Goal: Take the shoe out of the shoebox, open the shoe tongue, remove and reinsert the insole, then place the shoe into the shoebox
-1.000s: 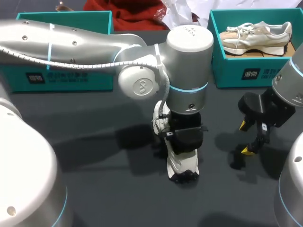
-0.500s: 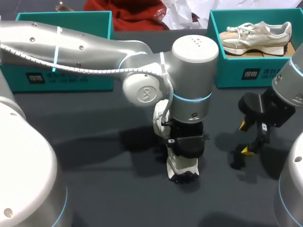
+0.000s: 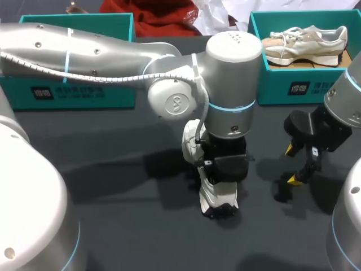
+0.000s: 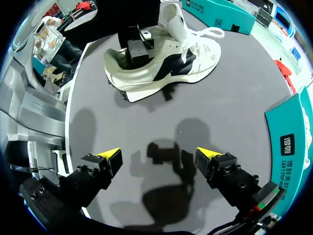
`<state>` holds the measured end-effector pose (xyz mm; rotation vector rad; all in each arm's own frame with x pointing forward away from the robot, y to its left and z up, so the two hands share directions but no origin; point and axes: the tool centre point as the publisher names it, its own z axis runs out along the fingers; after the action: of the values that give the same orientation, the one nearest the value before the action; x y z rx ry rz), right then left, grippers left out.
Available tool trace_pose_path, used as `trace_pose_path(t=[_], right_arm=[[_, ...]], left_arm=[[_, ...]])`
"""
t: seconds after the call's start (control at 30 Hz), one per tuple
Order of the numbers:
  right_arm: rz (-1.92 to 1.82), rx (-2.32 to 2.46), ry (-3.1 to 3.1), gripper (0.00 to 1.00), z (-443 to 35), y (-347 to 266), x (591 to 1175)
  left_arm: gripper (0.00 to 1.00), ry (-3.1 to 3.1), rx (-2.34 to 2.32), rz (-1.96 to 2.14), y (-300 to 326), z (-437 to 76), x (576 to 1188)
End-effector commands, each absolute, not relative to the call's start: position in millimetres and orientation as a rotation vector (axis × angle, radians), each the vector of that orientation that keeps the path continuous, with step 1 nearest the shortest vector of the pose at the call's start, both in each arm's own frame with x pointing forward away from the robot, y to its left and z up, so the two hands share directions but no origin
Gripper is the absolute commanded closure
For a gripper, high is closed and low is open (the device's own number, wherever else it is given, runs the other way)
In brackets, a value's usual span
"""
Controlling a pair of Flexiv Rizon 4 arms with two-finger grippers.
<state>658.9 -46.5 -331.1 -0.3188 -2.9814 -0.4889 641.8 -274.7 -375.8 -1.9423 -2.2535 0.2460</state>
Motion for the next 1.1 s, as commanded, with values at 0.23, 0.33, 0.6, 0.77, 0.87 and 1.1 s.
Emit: trace_pose_path(t=[0.23, 0.33, 0.6, 0.77, 0.87, 1.1], right_arm=[[-0.487, -0.321, -2.985, 0.00, -331.5, -46.4, 657.2], [-0.487, -0.321, -2.985, 0.00, -331.5, -46.4, 657.2], [-0.487, -0.321, -2.985, 0.00, -331.5, -46.4, 657.2], [-0.487, -0.321, -2.985, 0.00, -331.5, -46.4, 657.2], [-0.487, -0.321, -2.985, 0.00, -331.5, -46.4, 657.2], [-0.487, -0.321, -2.985, 0.00, -331.5, -46.4, 657.2]], left_arm=[[1.00, -2.219, -1.916, 0.251, -282.1, -401.6, 625.4], [1.00, -2.220, -1.911, 0.210, -279.7, -411.1, 626.5], [1.00, -2.281, -1.883, 0.153, -262.4, -401.2, 645.3], [1.00, -2.327, -1.906, 0.167, -254.8, -376.1, 654.7], [1.00, -2.353, -1.932, 0.144, -251.9, -364.6, 659.3], [1.00, -2.365, -1.940, 0.086, -255.6, -360.7, 672.7]])
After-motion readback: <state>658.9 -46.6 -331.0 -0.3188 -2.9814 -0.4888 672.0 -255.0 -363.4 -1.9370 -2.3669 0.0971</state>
